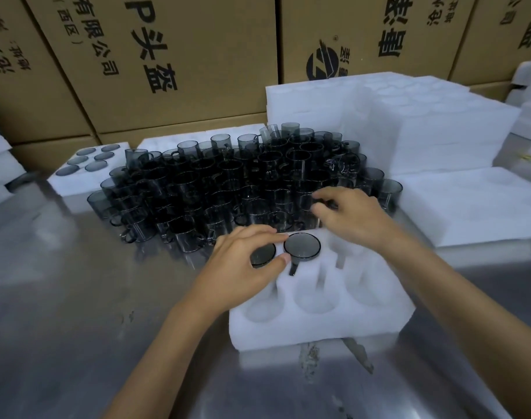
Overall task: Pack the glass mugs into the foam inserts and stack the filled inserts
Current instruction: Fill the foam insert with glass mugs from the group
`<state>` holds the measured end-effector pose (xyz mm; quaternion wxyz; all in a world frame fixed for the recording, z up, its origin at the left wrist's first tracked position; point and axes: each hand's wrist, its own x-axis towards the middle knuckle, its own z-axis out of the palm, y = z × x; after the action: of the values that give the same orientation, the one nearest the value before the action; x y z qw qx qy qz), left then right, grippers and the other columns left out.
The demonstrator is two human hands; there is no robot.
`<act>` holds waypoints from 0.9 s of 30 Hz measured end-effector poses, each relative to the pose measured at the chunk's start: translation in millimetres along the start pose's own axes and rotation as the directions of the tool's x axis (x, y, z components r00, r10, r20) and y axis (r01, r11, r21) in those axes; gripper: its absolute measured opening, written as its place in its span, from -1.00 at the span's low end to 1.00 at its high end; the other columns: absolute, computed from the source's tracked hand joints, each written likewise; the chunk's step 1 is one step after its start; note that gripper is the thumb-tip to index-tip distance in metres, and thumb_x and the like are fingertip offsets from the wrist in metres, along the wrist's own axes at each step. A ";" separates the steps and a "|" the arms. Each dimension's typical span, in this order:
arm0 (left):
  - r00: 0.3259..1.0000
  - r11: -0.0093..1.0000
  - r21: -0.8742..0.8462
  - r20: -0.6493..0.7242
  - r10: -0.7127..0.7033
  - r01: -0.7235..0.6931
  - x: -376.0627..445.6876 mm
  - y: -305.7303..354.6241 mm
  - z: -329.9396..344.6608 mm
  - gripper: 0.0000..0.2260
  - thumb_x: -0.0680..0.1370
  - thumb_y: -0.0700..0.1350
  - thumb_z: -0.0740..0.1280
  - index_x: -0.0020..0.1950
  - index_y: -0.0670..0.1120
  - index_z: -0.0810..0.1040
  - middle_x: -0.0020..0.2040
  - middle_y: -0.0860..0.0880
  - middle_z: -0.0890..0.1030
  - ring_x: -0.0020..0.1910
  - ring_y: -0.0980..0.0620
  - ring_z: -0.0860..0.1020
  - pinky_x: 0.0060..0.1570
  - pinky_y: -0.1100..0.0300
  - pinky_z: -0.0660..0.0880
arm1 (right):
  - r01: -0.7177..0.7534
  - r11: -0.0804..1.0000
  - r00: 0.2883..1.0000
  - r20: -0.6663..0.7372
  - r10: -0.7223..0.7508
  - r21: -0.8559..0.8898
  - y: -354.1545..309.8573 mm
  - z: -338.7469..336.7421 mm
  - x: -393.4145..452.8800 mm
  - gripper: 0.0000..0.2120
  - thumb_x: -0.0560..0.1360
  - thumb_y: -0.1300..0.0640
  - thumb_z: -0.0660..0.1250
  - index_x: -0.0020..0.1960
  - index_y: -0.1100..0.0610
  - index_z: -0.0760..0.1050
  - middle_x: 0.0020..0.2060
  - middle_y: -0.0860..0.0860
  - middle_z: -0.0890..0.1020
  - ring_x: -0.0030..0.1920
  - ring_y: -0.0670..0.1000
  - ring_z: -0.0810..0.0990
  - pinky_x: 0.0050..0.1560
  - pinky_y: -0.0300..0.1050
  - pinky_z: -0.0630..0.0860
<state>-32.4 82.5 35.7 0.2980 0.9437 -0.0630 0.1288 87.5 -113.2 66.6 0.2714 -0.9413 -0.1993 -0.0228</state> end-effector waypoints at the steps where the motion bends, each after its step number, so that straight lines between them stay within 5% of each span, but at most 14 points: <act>1: 1.000 1.000 0.003 -0.004 0.003 -0.003 -0.4 0.7 0.2 -0.70 0.57 0.15 0.34 0.30 0.22 0.55 0.25 0.31 0.48 0.28 0.26 0.37 0.43 -0.05 0.21 | -0.058 0.998 0.997 0.047 0.059 -0.035 2.6 1.2 10.4 -0.62 0.57 -0.10 0.23 0.34 -0.06 0.52 0.25 -0.04 0.62 0.34 0.11 0.48 0.41 0.15 0.31; 5: 1.000 1.000 0.026 0.004 0.009 -0.009 -2.0 1.4 0.3 -0.72 0.59 0.13 0.29 0.31 0.23 0.53 0.21 0.30 0.47 0.25 0.26 0.38 0.40 0.00 0.22 | -0.160 0.987 0.953 0.263 0.152 0.009 11.3 17.0 35.0 -0.81 0.51 -0.05 0.40 0.09 -0.02 0.62 -0.02 -0.06 0.64 0.16 0.09 0.58 0.22 -0.04 0.49; 7: 1.000 0.999 0.038 0.008 0.009 -0.009 -1.9 0.9 -0.5 -0.71 0.60 0.12 0.29 0.32 0.22 0.53 0.21 0.31 0.45 0.23 0.28 0.36 0.39 0.02 0.23 | -0.160 0.985 0.972 0.184 0.146 0.063 14.1 20.8 37.6 -0.86 0.45 -0.05 0.49 -0.16 0.00 0.64 -0.24 -0.12 0.61 -0.01 0.03 0.60 -0.04 -0.16 0.45; 11: 0.999 1.000 0.022 -0.040 0.009 -0.008 -1.3 1.6 -2.1 -0.71 0.60 0.11 0.30 0.31 0.18 0.55 0.25 0.30 0.44 0.26 0.31 0.33 0.42 0.05 0.18 | -0.127 0.986 0.988 -0.070 0.134 0.106 14.2 18.4 27.1 -0.85 0.43 -0.07 0.52 -0.23 -0.07 0.59 -0.32 -0.22 0.57 -0.10 -0.01 0.57 -0.11 -0.19 0.34; 14: 0.983 0.999 -0.032 -0.185 -0.002 -0.004 -0.3 2.9 -4.8 -0.69 0.60 0.06 0.33 0.35 0.15 0.53 0.28 0.29 0.46 0.30 0.30 0.37 0.44 0.02 0.23 | 0.070 0.983 0.955 -0.296 -0.016 0.171 8.8 11.5 9.4 -0.90 0.44 0.03 0.51 -0.15 -0.01 0.61 -0.21 -0.17 0.62 -0.08 -0.01 0.60 -0.13 -0.18 0.37; 16: 0.961 0.994 -0.109 -0.278 -0.020 -0.011 -0.2 4.8 -6.2 -0.65 0.60 0.03 0.34 0.40 0.13 0.49 0.28 0.28 0.49 0.31 0.28 0.41 0.39 0.05 0.35 | 0.243 0.965 0.903 -0.388 -0.187 0.101 4.8 6.9 -3.4 -0.91 0.44 0.10 0.50 -0.08 0.05 0.63 0.07 -0.10 0.66 0.11 -0.01 0.61 0.00 -0.16 0.44; 19: 0.940 0.981 -0.189 -0.341 -0.032 -0.035 -0.4 9.7 -7.3 -0.55 0.57 0.04 0.39 0.46 0.15 0.42 0.28 0.31 0.50 0.29 0.32 0.45 0.28 0.34 0.40 | 0.429 0.903 0.811 -0.431 -0.395 -0.019 -3.3 0.1 -27.0 -0.89 0.45 0.19 0.46 -0.03 0.09 0.62 0.38 -0.05 0.53 0.30 -0.03 0.51 0.24 -0.11 0.44; 23: 0.955 0.967 -0.235 -0.296 0.021 -0.094 -0.4 17.8 -6.3 -0.36 0.50 0.06 0.47 0.53 0.20 0.30 0.37 0.37 0.44 0.35 0.35 0.41 0.31 0.44 0.32 | 0.559 0.817 0.712 -0.423 -0.560 -0.141 -11.3 -5.2 -52.3 -0.87 0.45 0.27 0.45 -0.01 0.15 0.63 0.38 0.04 0.53 0.23 0.05 0.55 0.20 0.00 0.46; 27: 0.951 0.958 -0.249 -0.302 0.064 -0.143 1.1 27.3 -2.9 -0.34 0.48 0.01 0.51 0.52 0.24 0.32 0.37 0.35 0.45 0.35 0.35 0.40 0.26 0.43 0.35 | 0.575 0.811 0.719 -0.405 -0.565 -0.110 -12.9 -10.2 -66.2 -0.66 0.47 0.27 0.43 0.22 0.11 0.53 0.39 -0.02 0.51 0.29 0.03 0.51 0.23 0.03 0.47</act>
<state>-37.3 61.9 53.2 0.4216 0.8609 -0.0852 0.2720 22.3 -132.6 71.7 0.2983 -0.8033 -0.4163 -0.3040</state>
